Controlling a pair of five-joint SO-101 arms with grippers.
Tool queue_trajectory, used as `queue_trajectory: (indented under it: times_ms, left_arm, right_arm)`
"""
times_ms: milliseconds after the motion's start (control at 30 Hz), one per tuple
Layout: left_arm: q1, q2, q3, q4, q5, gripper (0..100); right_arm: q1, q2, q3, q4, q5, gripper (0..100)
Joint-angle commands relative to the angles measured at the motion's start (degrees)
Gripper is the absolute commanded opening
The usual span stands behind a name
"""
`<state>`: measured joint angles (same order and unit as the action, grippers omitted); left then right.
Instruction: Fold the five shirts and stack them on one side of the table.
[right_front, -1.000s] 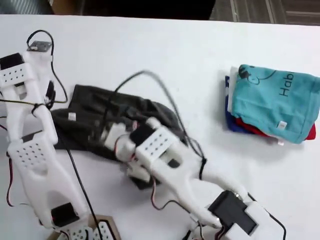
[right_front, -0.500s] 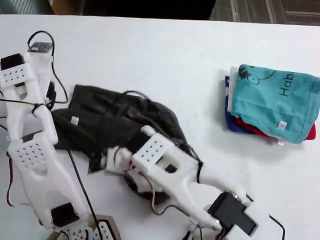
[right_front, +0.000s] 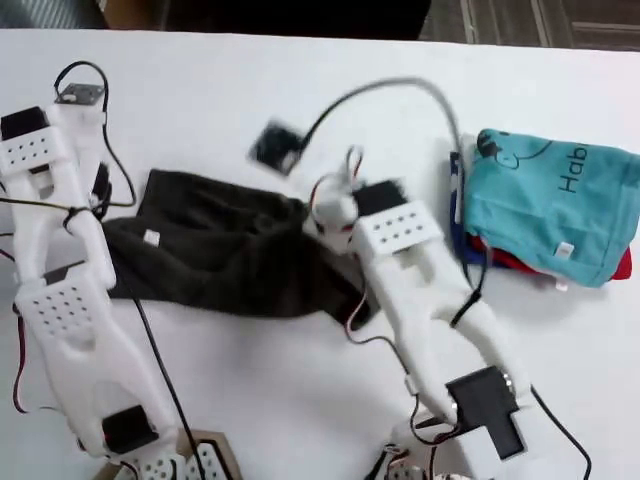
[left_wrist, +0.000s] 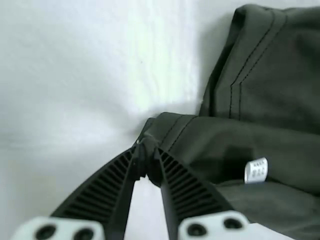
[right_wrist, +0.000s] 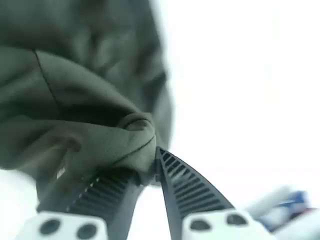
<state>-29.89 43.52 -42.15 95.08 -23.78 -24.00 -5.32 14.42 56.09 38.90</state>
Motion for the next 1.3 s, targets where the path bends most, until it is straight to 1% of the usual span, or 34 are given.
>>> queue_trajectory:
  times_ms: [0, 100, 200, 267, 367, 433, 500, 533, 633, 767, 867, 900, 967, 1033, 1133, 1267]
  left_arm:
    - [0.35, -0.44, -0.57, -0.09, 0.53, 3]
    - [0.35, -0.53, -0.57, -0.09, 0.53, 3]
    - [0.26, -0.53, -0.48, -0.09, 0.26, 3]
    - [0.26, -0.53, -0.48, -0.09, 0.26, 3]
    - [0.26, -0.53, -0.48, -0.09, 0.26, 3]
    - [0.26, -0.53, -0.48, -0.09, 0.26, 3]
    - [0.26, -0.53, -0.48, -0.09, 0.26, 3]
    - [0.26, -0.53, -0.57, -0.09, 0.26, 3]
    - [0.26, -0.53, -0.57, -0.09, 0.26, 3]
    - [0.26, -0.53, -0.57, -0.09, 0.26, 3]
    - [0.26, -0.53, -0.57, -0.09, 0.26, 3]
    - [0.26, -0.53, -0.57, -0.09, 0.26, 3]
    - [0.26, -0.53, -0.57, -0.09, 0.26, 3]
    - [0.26, -0.53, -0.57, -0.09, 0.26, 3]
    - [0.26, -0.53, -0.57, -0.09, 0.26, 3]
    - [0.26, -0.53, -0.40, -0.09, 0.26, 3]
  right_arm:
    - [1.45, 3.03, -7.65, -3.30, -0.44, 2.2]
    - [0.22, 9.71, -9.05, -0.13, -1.49, 2.4]
    - [-1.63, 14.37, -10.73, 6.20, -7.03, 4.4]
    - [-3.74, 16.92, -12.04, 10.95, -8.44, 11.4]
    - [-7.87, 18.51, -12.48, 18.33, -7.91, 25.9]
    - [-11.21, 17.98, -12.48, 24.48, -3.87, 33.4]
    - [-13.85, 16.48, -12.57, 29.58, -0.97, 36.7]
    - [-14.11, 15.16, -12.75, 30.90, -0.88, 36.8]
    - [-12.79, 9.27, -12.75, 31.16, -0.97, 36.8]
    - [-10.77, 1.89, -12.31, 31.60, -3.78, 36.8]
    - [-9.89, -0.92, -11.96, 30.99, -4.75, 36.8]
    - [-9.19, -1.19, -12.13, 28.88, -7.21, 36.8]
    - [-6.29, -0.84, -12.22, 22.73, -15.47, 36.8]
    - [-3.56, 0.75, -12.13, 16.04, -22.07, 36.8]
    - [-2.59, 6.55, -12.92, 10.24, -25.76, 35.1]
    - [-2.68, 15.96, -20.04, 9.71, -31.82, 33.0]
